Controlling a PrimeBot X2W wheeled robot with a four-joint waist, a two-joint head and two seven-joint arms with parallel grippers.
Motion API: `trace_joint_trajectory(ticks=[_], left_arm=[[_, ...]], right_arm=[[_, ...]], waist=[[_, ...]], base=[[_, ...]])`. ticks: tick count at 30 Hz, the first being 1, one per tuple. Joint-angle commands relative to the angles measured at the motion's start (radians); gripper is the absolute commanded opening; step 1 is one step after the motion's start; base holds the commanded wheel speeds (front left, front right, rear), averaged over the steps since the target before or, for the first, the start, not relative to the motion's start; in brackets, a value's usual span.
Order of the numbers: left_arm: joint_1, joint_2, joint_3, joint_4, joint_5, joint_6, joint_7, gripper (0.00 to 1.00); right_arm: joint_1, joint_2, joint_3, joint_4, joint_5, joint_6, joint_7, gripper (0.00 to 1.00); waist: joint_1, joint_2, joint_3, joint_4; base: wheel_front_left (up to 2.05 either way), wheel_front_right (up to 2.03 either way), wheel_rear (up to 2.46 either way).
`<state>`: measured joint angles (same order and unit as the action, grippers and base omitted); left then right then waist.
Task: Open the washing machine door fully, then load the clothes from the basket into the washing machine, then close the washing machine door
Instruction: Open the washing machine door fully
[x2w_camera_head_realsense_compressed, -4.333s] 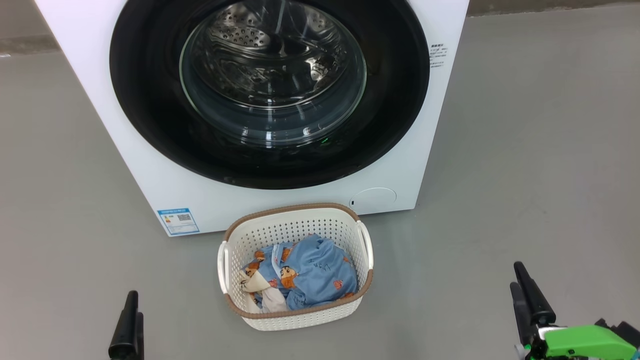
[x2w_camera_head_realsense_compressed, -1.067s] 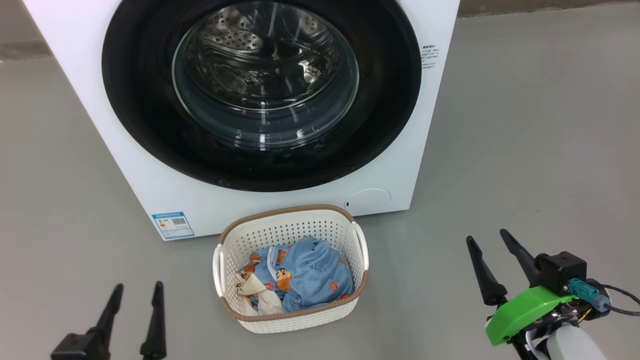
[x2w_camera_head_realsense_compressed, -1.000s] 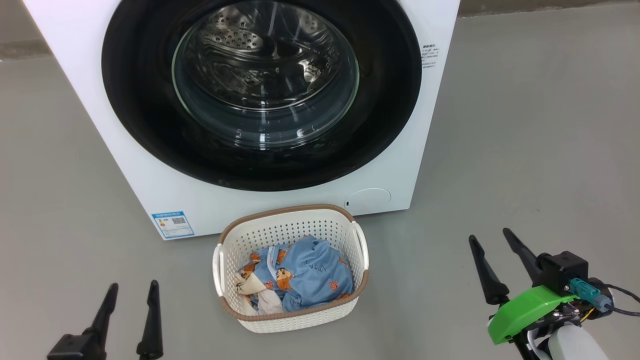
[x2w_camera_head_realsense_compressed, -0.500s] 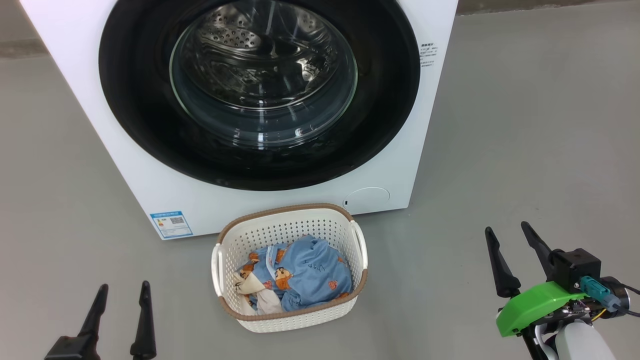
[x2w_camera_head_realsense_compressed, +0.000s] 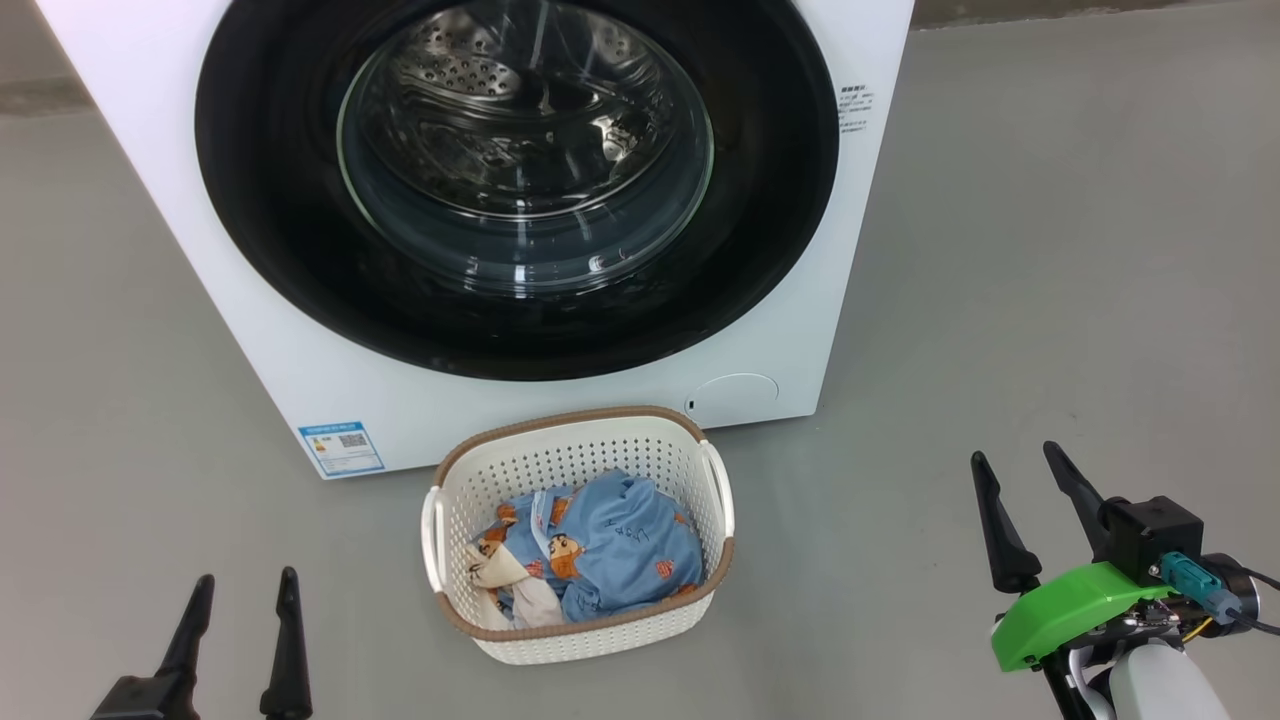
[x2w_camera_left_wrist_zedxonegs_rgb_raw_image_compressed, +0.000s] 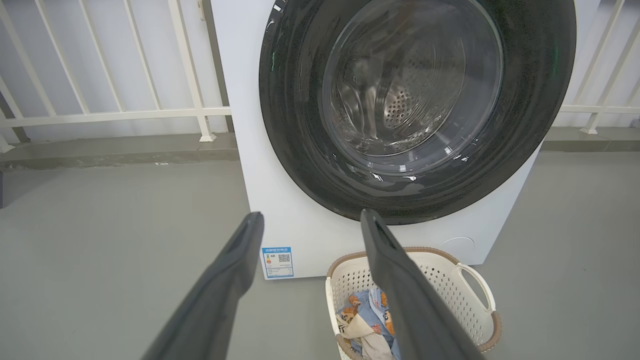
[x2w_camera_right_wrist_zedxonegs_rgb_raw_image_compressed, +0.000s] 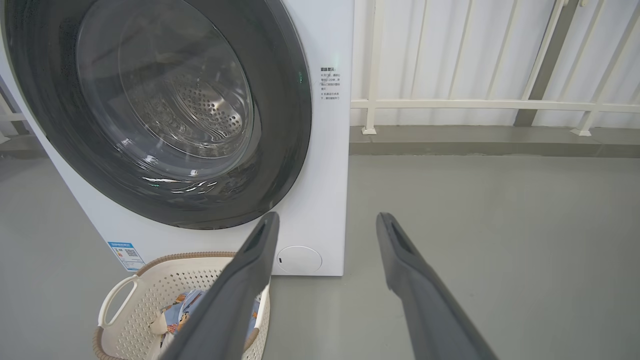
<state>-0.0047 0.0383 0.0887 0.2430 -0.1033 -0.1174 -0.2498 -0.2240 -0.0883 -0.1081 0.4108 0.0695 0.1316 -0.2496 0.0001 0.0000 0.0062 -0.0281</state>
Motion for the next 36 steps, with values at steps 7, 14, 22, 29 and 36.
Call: trace_joint_trajectory(ticks=[7,14,22,29,36], left_arm=[[-0.035,0.014,0.028,-0.025,0.005,-0.002,-0.012,1.0],[-0.042,0.013,0.032,-0.031,0.006,-0.005,-0.012,1.0],[-0.057,0.013,0.037,-0.043,-0.003,-0.008,-0.012,1.0],[-0.055,0.012,0.044,-0.064,-0.009,-0.009,-0.012,1.0],[-0.048,0.012,0.032,-0.064,-0.012,-0.01,-0.012,1.0]], right_arm=[[-0.013,-0.006,0.019,-0.034,-0.002,-0.001,-0.012,1.0],[-0.013,-0.008,0.012,-0.04,0.0,-0.001,-0.012,1.0],[-0.012,-0.008,0.003,-0.045,0.002,-0.001,-0.012,1.0],[-0.013,-0.006,-0.005,-0.056,0.008,-0.001,-0.012,1.0],[-0.009,-0.007,-0.003,-0.059,0.005,-0.001,-0.012,1.0]], waist=[[-0.0001,0.0,0.008,0.002],[-0.0001,0.0,0.023,0.003],[-0.0001,0.0,0.033,0.008],[-0.0001,0.0,0.037,0.013],[-0.0001,0.0,0.033,0.019]], base=[[0.43,0.43,-0.86],[0.98,0.98,-1.95],[1.23,1.23,-2.46],[0.94,0.94,-1.88],[0.39,0.39,-0.78]])
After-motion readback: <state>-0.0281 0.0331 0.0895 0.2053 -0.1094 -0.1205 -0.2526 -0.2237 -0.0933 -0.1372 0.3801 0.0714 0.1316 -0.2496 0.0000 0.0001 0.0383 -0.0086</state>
